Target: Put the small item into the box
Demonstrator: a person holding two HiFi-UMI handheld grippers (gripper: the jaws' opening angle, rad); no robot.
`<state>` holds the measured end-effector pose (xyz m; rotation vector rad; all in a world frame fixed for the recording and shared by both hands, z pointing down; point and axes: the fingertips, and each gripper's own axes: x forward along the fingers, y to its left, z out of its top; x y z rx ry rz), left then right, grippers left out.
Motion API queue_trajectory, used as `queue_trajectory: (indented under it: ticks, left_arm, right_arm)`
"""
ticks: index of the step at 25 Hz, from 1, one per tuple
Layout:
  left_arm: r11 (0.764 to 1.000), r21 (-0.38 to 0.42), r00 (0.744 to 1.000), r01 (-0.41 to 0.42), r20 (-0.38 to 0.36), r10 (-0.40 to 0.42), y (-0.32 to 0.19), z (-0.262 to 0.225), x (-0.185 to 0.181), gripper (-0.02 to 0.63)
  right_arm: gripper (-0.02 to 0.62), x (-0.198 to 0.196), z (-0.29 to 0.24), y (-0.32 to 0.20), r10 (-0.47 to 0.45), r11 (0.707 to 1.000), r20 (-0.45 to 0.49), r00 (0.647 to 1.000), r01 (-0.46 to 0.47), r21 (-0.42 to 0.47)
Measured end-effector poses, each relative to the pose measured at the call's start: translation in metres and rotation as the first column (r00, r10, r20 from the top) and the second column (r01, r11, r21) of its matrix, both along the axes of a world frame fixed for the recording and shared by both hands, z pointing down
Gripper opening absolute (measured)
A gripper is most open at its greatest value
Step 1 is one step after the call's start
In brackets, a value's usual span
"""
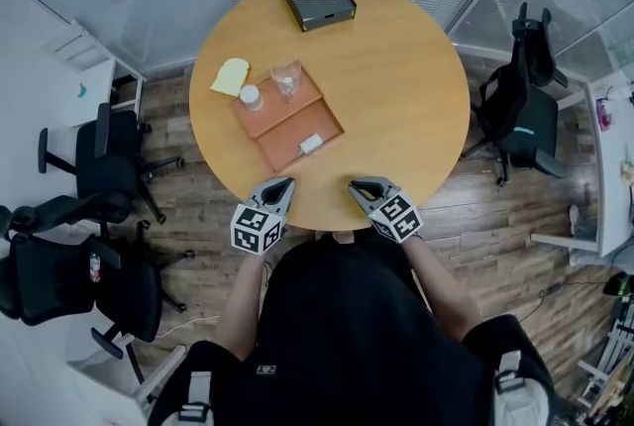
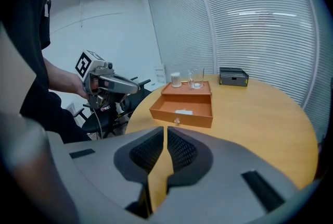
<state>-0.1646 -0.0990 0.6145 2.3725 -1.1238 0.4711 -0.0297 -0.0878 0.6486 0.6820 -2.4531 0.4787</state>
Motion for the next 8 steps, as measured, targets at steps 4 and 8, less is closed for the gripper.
queue_trajectory:
  ticks: [4, 8]
  left_arm:
    - [1.0, -0.007, 1.0, 0.0, -0.005, 0.0, 0.0022, 0.0012, 0.0033, 0.006]
    - [1.0, -0.01, 1.0, -0.002, -0.006, 0.002, 0.0049, 0.0019, 0.0051, 0.006]
  right_arm:
    - [0.02, 0.0053, 0.0007, 0.0007, 0.005, 1.0, -0.008, 1.0, -0.005, 0.0]
    - [0.02, 0.0101, 0.0043, 0.005, 0.004, 1.0, -0.019, 1.0, -0.004, -0.008]
